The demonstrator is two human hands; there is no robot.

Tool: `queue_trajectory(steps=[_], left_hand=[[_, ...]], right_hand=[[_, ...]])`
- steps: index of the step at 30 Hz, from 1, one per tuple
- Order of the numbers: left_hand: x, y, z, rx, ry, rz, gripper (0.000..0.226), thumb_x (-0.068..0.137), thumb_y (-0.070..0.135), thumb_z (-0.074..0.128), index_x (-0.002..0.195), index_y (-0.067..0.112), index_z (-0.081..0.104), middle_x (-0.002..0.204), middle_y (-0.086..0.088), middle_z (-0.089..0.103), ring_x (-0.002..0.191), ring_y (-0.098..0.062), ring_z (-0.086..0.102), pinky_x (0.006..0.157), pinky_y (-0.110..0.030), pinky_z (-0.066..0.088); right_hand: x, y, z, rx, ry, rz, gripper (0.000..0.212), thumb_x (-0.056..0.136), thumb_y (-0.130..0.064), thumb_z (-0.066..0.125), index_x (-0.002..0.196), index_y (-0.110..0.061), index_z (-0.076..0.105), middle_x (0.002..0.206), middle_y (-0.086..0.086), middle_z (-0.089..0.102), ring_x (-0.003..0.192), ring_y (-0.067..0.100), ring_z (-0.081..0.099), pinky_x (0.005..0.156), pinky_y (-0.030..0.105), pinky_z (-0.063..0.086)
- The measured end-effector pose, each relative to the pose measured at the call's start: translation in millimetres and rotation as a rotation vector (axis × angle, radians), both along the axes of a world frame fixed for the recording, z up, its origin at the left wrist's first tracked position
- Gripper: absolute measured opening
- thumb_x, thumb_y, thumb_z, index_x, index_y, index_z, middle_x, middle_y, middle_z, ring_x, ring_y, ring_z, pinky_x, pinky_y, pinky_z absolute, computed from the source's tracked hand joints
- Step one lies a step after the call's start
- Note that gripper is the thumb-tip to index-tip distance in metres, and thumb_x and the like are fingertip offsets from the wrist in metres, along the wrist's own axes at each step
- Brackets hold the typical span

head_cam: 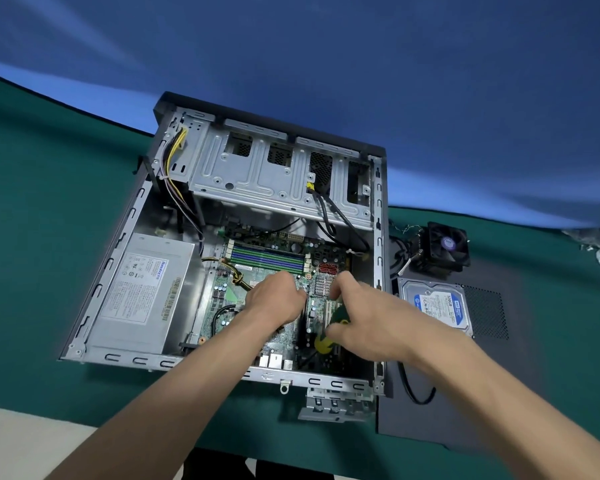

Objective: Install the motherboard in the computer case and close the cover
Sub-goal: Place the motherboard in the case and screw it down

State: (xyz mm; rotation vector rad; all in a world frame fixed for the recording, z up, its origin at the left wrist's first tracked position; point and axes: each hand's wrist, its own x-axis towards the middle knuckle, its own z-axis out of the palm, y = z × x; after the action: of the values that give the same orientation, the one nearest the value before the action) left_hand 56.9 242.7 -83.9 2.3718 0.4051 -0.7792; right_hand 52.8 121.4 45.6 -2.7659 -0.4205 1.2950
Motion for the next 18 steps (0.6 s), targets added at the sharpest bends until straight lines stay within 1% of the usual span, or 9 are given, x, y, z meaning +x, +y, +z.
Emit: queue_trajectory(steps=[2,4,6,8,10,12,15,16,18], left_hand=[[-0.3,-0.3,0.5,-0.003,0.000,-0.003,0.039,0.093,0.031,0.052,0.058,0.017,0.040,0.057,0.002,0.042,0.052,-0.016,0.042,0.052,-0.026,0.033],[-0.5,-0.2,0.7,-0.010,-0.001,0.000,0.039,0.093,0.031,0.052,0.058,0.016,0.040,0.056,0.002,0.042,0.051,-0.015,0.041,0.050,-0.026,0.031],[-0.8,-0.7,1.3,-0.011,0.007,-0.004,0.038,0.093,0.032,0.052,0.060,0.016,0.042,0.058,0.002,0.044,0.053,-0.015,0.043,0.052,-0.026,0.033],[-0.7,-0.6,2.5,-0.005,0.013,-0.010,0.037,0.093,0.033,0.052,0.061,0.017,0.043,0.059,0.002,0.045,0.055,-0.016,0.044,0.055,-0.027,0.036],[-0.6,-1.0,2.1,-0.012,0.013,-0.014,0.038,0.093,0.032,0.052,0.060,0.017,0.041,0.058,0.002,0.043,0.054,-0.016,0.043,0.057,-0.027,0.036],[-0.7,-1.2,1.5,-0.027,-0.001,-0.005,0.039,0.093,0.031,0.052,0.058,0.017,0.041,0.056,0.002,0.042,0.053,-0.016,0.042,0.055,-0.027,0.035],[-0.5,-0.9,2.2,-0.074,-0.043,0.031,0.039,0.094,0.029,0.052,0.058,0.017,0.041,0.054,0.003,0.040,0.052,-0.017,0.041,0.052,-0.024,0.032],[-0.2,-0.7,2.5,-0.085,-0.053,0.039,0.039,0.094,0.028,0.052,0.058,0.018,0.041,0.053,0.003,0.038,0.052,-0.017,0.041,0.053,-0.024,0.033],[-0.1,-0.5,3.2,-0.096,-0.060,0.045,0.039,0.094,0.027,0.051,0.057,0.018,0.041,0.053,0.003,0.038,0.053,-0.018,0.041,0.054,-0.025,0.034]], right_hand=[[-0.9,-1.5,-1.7,0.000,-0.025,0.024,0.029,0.097,-0.041,0.047,0.114,-0.018,0.041,0.093,0.000,0.053,0.084,0.022,0.051,0.071,0.031,0.038],[-1.5,-1.4,-4.0,-0.032,-0.123,0.045,0.031,0.099,-0.046,0.038,0.106,-0.016,0.041,0.101,0.007,0.059,0.083,0.024,0.049,0.071,0.032,0.039],[0.4,-2.5,-2.4,-0.022,-0.040,0.009,0.033,0.098,-0.046,0.041,0.116,-0.019,0.037,0.111,0.006,0.056,0.088,0.023,0.050,0.075,0.034,0.041],[1.5,-2.1,1.6,0.012,0.063,-0.017,0.036,0.096,-0.038,0.049,0.124,-0.021,0.033,0.104,0.002,0.052,0.087,0.021,0.053,0.074,0.032,0.040],[-1.3,-1.8,0.0,-0.012,-0.012,0.007,0.028,0.099,-0.038,0.042,0.117,-0.016,0.040,0.095,0.004,0.057,0.082,0.023,0.054,0.070,0.031,0.040],[-4.0,-0.2,-2.7,-0.083,-0.109,0.037,0.037,0.101,-0.044,0.035,0.116,-0.012,0.045,0.108,0.010,0.061,0.091,0.028,0.056,0.072,0.033,0.040],[-1.6,-1.7,0.6,-0.112,-0.005,0.019,0.048,0.095,-0.045,0.047,0.130,-0.014,0.036,0.119,0.009,0.056,0.100,0.027,0.055,0.079,0.034,0.043],[0.1,-2.5,2.6,-0.099,0.027,0.015,0.049,0.094,-0.041,0.051,0.131,-0.016,0.034,0.119,0.007,0.055,0.098,0.025,0.055,0.080,0.033,0.044],[0.8,-2.8,2.8,-0.083,0.042,0.001,0.043,0.096,-0.038,0.050,0.129,-0.013,0.036,0.114,0.006,0.057,0.083,0.020,0.057,0.071,0.030,0.045]])
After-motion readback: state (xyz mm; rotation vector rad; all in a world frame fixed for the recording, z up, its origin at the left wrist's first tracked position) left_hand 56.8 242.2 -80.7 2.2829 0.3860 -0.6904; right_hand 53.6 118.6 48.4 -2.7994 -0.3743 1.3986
